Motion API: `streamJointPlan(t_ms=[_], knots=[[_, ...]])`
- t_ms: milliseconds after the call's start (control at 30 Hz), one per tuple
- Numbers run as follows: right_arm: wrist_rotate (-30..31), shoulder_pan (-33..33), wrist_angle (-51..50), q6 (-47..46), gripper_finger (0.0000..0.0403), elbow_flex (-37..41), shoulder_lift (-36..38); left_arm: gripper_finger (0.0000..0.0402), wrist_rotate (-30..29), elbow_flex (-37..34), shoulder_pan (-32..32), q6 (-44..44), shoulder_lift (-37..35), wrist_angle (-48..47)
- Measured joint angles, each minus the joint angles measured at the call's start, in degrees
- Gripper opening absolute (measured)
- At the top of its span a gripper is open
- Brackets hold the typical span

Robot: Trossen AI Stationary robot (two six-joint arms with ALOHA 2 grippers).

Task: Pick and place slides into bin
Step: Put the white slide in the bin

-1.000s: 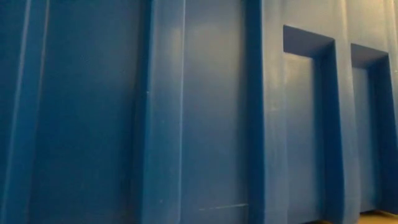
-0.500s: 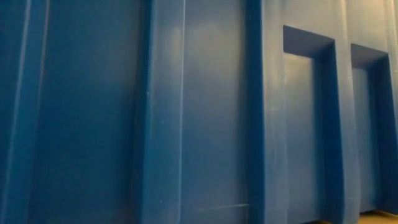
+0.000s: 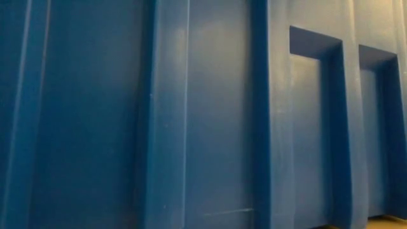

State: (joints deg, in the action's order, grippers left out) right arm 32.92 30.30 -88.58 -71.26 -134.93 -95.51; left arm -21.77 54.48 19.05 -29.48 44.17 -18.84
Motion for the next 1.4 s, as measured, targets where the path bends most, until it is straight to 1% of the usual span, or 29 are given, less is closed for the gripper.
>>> streamJointPlan(t_ms=[67, 133, 233, 300, 400, 467, 533, 567, 667, 767, 833, 900, 1000, 1067, 1100, 1167, 1267, 1333, 1400], knots=[[3.04, 1.03, 0.01, -1.30, 0.0178, -0.10, 1.16, 0.0041, -0.98, 0.11, 0.05, 2.89, -0.61, -2.21], [4.62, 1.42, 0.07, -3.63, 0.0186, -0.12, 1.77, 0.0041, -1.18, 0.09, 0.19, 5.71, -0.80, -6.11], [4.47, 1.41, 0.77, -5.59, 0.0197, -0.04, 1.94, 0.0040, -5.86, 0.07, 0.09, 7.22, -0.34, -10.93], [4.09, 1.63, 1.46, -6.21, 0.0205, -0.04, 2.26, 0.0040, -7.19, 0.04, 0.02, 7.53, 0.53, -11.90], [2.72, 1.68, 3.86, -6.07, 0.0215, -0.04, 2.29, 0.0040, -7.69, 1.40, 0.10, 10.61, 2.36, -11.27], [2.09, 1.65, 6.17, -5.30, 0.0217, -0.04, 2.16, 0.0040, -8.10, 4.79, 0.20, 13.02, 4.72, -11.68], [2.44, 1.65, 7.66, -4.51, 0.0217, -0.04, 2.20, 0.0040, -9.33, 10.43, 0.16, 17.05, 7.69, -13.89], [2.89, 1.65, 8.06, -4.34, 0.0216, -0.04, 2.24, 0.0040, -10.89, 13.84, 0.17, 19.17, 9.62, -16.20], [3.04, 1.63, 8.31, -4.77, 0.0217, -0.04, 2.28, 0.0040, -16.46, 24.51, 1.43, 23.28, 16.31, -28.04], [1.63, 1.62, 10.17, -4.81, 0.0220, -0.04, 2.63, 0.0040, -20.65, 34.58, 2.14, 26.26, 23.99, -38.32], [-0.14, 1.63, 11.88, -4.87, 0.0220, -0.04, 3.00, 0.0040, -24.32, 40.03, 2.77, 25.67, 28.85, -45.54], [-0.66, 1.63, 11.96, -6.33, 0.0220, -0.04, 3.25, 0.0040, -29.53, 44.19, 5.03, 24.71, 33.40, -49.45], [-1.75, 1.63, 10.98, -8.51, 0.0220, -0.04, 4.02, 0.0040, -40.64, 48.57, 8.78, 25.98, 39.00, -53.00], [-1.21, 1.60, 10.38, -9.54, 0.0218, -0.04, 4.56, 0.0040, -48.07, 49.97, 11.55, 24.95, 41.24, -54.12], [-0.27, 1.60, 9.03, -9.93, 0.0218, -0.04, 4.82, 0.0040, -49.99, 50.49, 12.64, 24.32, 41.95, -54.25], [1.21, 1.16, 7.47, -10.79, 0.0218, -0.02, 5.55, 0.0040, -50.85, 51.22, 13.72, 22.87, 42.22, -53.84], [1.17, 0.18, 7.45, -11.24, 0.0218, 0.76, 7.14, 0.0040, -51.80, 51.39, 15.29, 20.63, 42.22, -52.34], [-0.44, -0.72, 10.12, -11.24, 0.0218, 3.15, 8.27, 0.0040, -52.18, 51.39, 16.73, 20.41, 42.11, -51.99], [-2.82, -1.93, 14.90, -10.26, 0.0218, 7.14, 9.20, 0.0040, -51.72, 51.41, 18.23, 19.50, 41.87, -51.43]])
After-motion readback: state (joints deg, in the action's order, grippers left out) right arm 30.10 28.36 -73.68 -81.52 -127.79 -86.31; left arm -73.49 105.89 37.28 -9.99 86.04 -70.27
